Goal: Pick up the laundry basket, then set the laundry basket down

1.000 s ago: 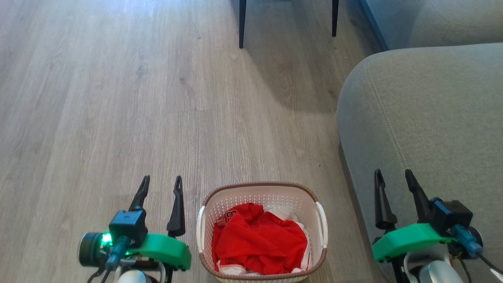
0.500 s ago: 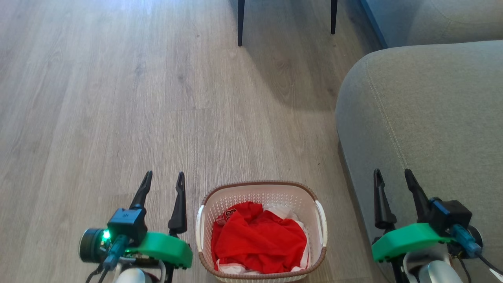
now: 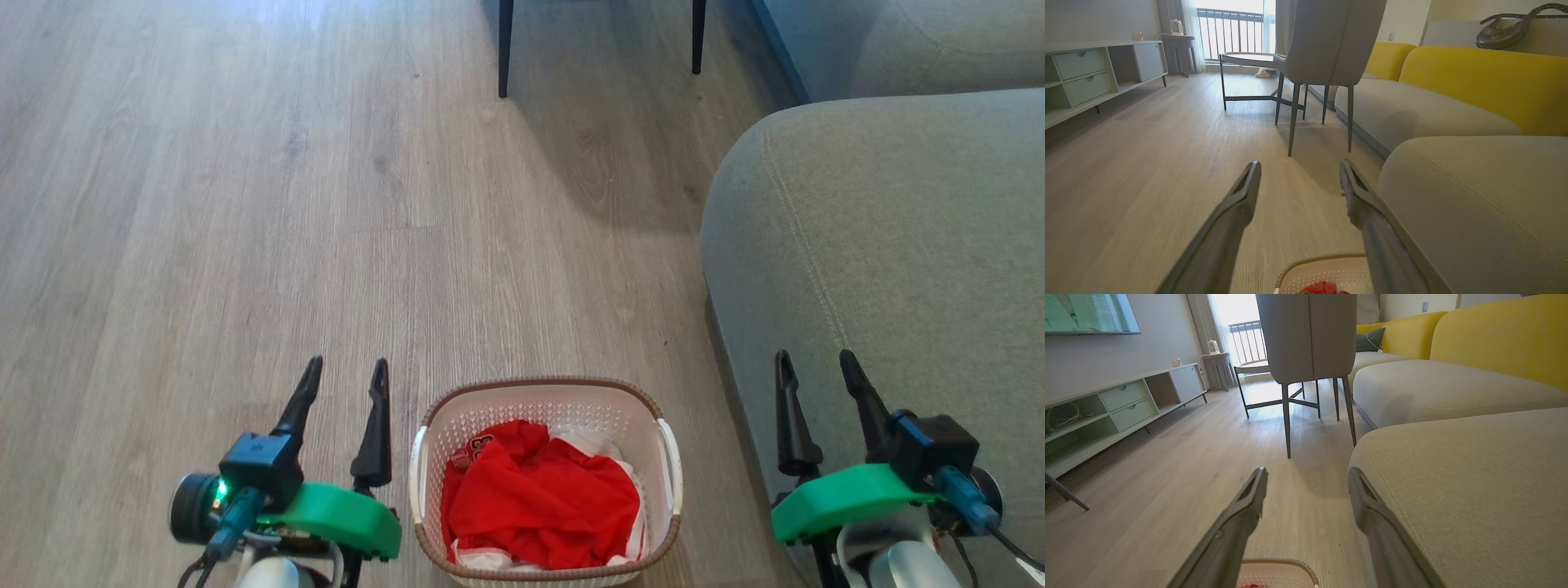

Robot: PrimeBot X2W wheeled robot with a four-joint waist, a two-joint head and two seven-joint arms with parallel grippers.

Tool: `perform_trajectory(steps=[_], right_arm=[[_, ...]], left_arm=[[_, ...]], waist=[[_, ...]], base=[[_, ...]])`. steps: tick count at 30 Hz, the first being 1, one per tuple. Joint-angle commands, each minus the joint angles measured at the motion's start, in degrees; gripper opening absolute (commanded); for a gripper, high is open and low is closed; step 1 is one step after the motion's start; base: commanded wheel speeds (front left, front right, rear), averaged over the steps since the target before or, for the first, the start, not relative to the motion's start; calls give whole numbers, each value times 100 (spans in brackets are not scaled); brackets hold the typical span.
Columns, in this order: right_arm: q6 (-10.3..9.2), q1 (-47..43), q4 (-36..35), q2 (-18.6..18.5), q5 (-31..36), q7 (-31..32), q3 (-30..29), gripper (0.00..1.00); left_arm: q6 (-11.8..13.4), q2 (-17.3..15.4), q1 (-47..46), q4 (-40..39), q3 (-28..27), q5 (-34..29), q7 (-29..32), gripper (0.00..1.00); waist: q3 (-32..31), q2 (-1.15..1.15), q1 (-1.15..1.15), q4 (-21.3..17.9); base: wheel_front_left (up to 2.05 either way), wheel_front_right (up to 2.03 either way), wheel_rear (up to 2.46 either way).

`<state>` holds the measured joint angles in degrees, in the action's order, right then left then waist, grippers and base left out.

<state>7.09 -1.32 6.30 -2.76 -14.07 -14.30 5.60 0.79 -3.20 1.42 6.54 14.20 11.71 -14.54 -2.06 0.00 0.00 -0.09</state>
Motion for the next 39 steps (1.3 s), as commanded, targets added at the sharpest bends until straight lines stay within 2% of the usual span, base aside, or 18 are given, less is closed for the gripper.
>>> perform_trajectory(steps=[1, 22, 23, 27, 39], right_arm=[[40, 255, -206, -12, 46, -70, 136, 100], [40, 253, -173, -12, -28, -70, 149, 100], [0, 0, 9, 0, -7, 0, 12, 0], [-1, -129, 375, 15, -21, 17, 30, 0], [3, -50, 405, -34, -825, 166, -28, 0]], left_arm=[[-40, 32, -201, -199, -210, 29, -46, 100], [-70, 32, -190, -112, -223, 35, -46, 100], [-52, 0, 2, 48, -9, 2, 0, 0], [-53, -4, 161, 418, 15, 17, 20, 0], [-121, -46, 82, 438, -126, 843, 172, 0]], waist=[[-2, 0, 0, 4], [16, 0, 0, 50], [16, 0, 0, 51], [18, 0, 0, 51], [38, 0, 0, 47]], base=[[0, 0, 0], [0, 0, 0], [0, 0, 0], [0, 0, 0], [0, 0, 0]])
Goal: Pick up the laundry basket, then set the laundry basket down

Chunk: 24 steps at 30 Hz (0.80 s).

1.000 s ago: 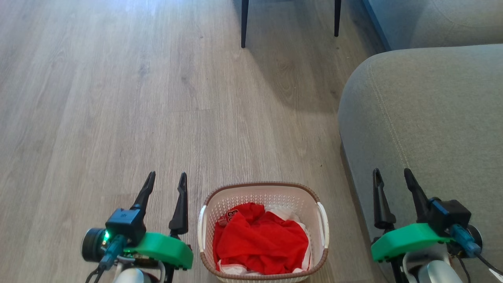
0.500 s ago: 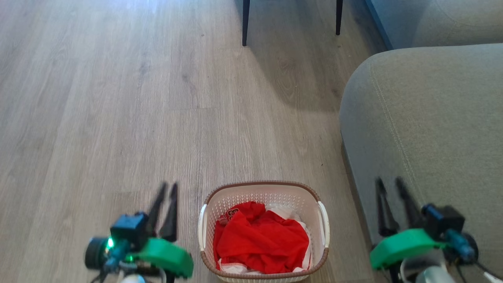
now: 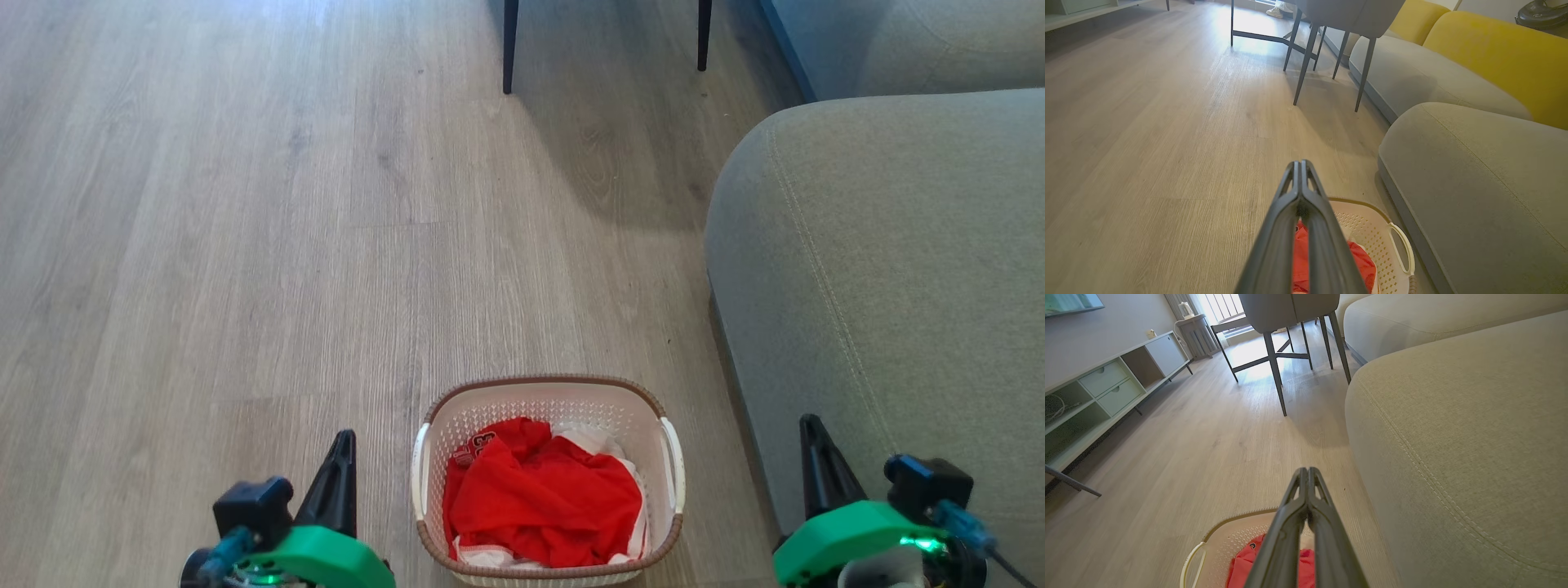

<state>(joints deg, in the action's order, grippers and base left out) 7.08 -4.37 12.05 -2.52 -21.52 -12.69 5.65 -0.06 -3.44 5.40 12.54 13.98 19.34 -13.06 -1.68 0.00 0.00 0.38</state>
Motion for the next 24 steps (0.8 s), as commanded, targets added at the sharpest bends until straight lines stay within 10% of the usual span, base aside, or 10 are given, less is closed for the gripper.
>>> perform_trajectory(steps=[1, 24], right_arm=[[4, 262, -166, -61, -146, 18, -39, 0], [12, 420, -95, -123, -1646, 335, -189, 0]], left_arm=[[-44, -25, -325, -157, -116, 148, 37, 0], [-192, -79, -500, -81, -415, 1697, 353, 0]], waist=[[2, 0, 0, 0], [39, 0, 0, -8]], base=[[0, 0, 0], [0, 0, 0]])
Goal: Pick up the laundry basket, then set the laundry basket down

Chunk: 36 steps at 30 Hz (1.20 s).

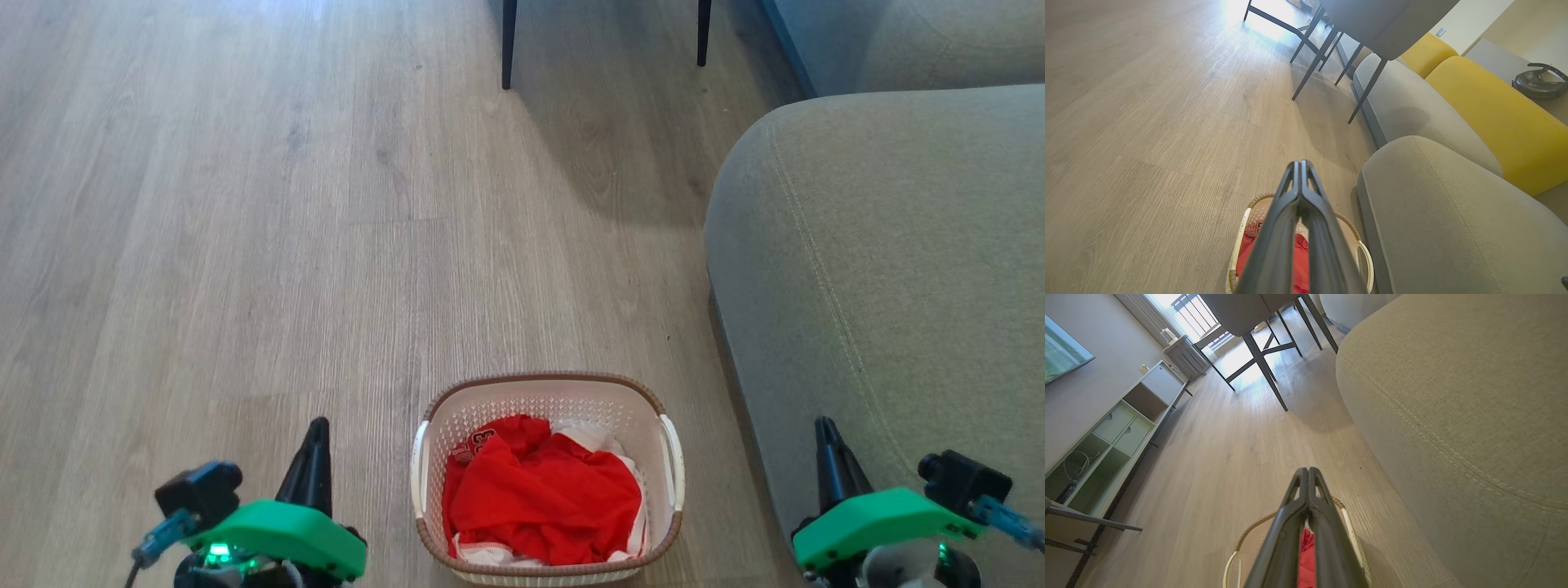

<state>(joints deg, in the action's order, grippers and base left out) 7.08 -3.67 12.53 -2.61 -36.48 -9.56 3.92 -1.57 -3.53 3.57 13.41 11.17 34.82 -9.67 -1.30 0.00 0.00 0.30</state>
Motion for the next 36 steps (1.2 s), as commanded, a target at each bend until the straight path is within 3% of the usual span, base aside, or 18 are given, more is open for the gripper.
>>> perform_trajectory(steps=[1, 36], right_arm=[[12, 357, -140, -116, -215, 36, -23, 0], [24, 597, -32, -158, -2438, 574, -321, 0]], left_arm=[[-47, -72, -323, -166, -148, 216, 29, 0], [-265, -100, -571, -85, -679, 2511, 569, 0]], waist=[[3, 0, 0, 0], [61, 0, 0, -12]], base=[[0, 0, 0], [0, 0, 0]])
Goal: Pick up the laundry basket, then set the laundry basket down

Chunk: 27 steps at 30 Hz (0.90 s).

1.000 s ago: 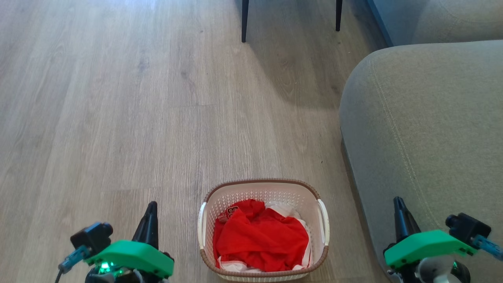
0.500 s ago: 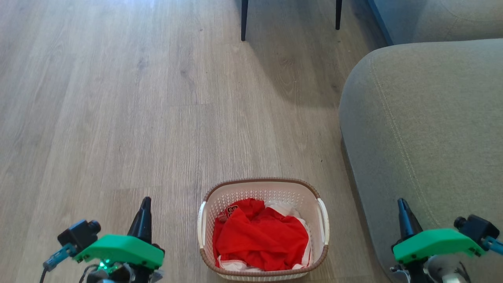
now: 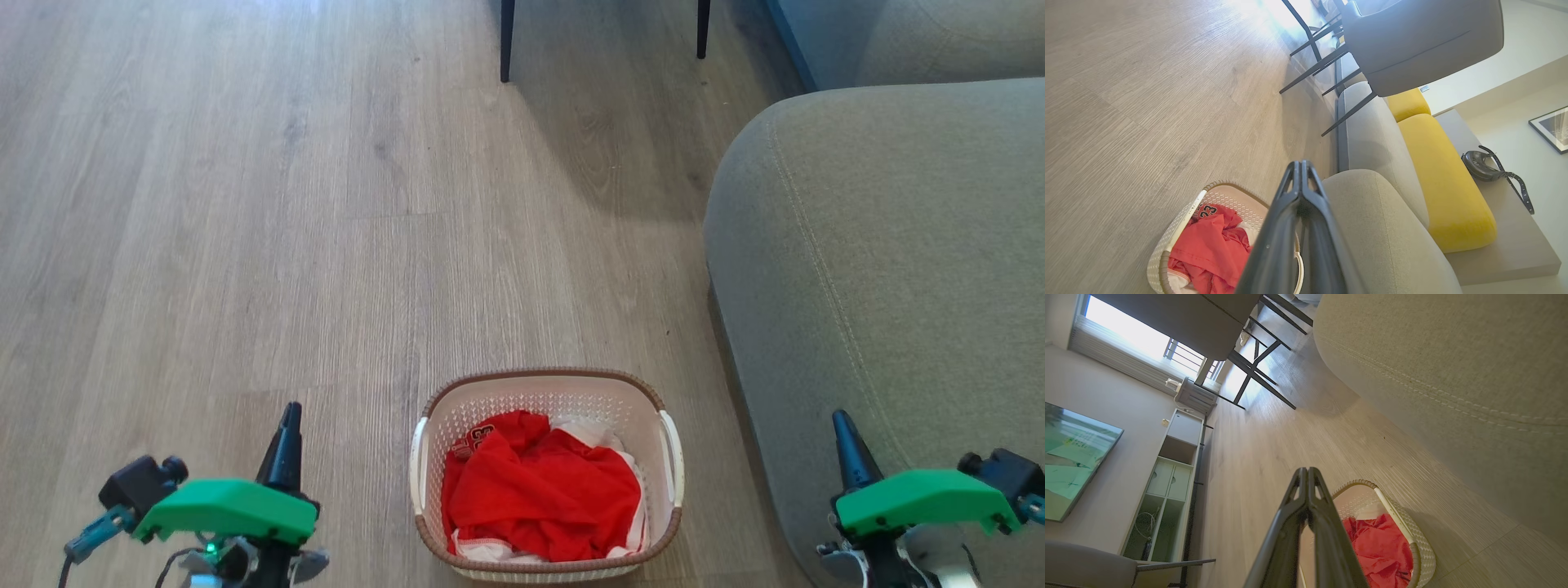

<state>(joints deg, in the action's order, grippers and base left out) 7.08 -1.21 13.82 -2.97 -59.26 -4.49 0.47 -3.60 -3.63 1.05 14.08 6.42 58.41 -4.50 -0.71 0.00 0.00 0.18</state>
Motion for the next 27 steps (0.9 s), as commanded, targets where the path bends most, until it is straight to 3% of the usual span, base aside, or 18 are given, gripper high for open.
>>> perform_trajectory(steps=[1, 27], right_arm=[[24, 359, -157, -123, -224, 83, 14, 0], [32, 533, -77, -129, -1782, 493, -232, 0]], left_arm=[[-67, -90, -326, -149, -221, 217, 68, 0], [-222, -85, -509, -84, -634, 1824, 481, 0]], waist=[[3, 0, 0, 0], [45, 0, 0, -9]], base=[[0, 0, 0], [0, 0, 0]])
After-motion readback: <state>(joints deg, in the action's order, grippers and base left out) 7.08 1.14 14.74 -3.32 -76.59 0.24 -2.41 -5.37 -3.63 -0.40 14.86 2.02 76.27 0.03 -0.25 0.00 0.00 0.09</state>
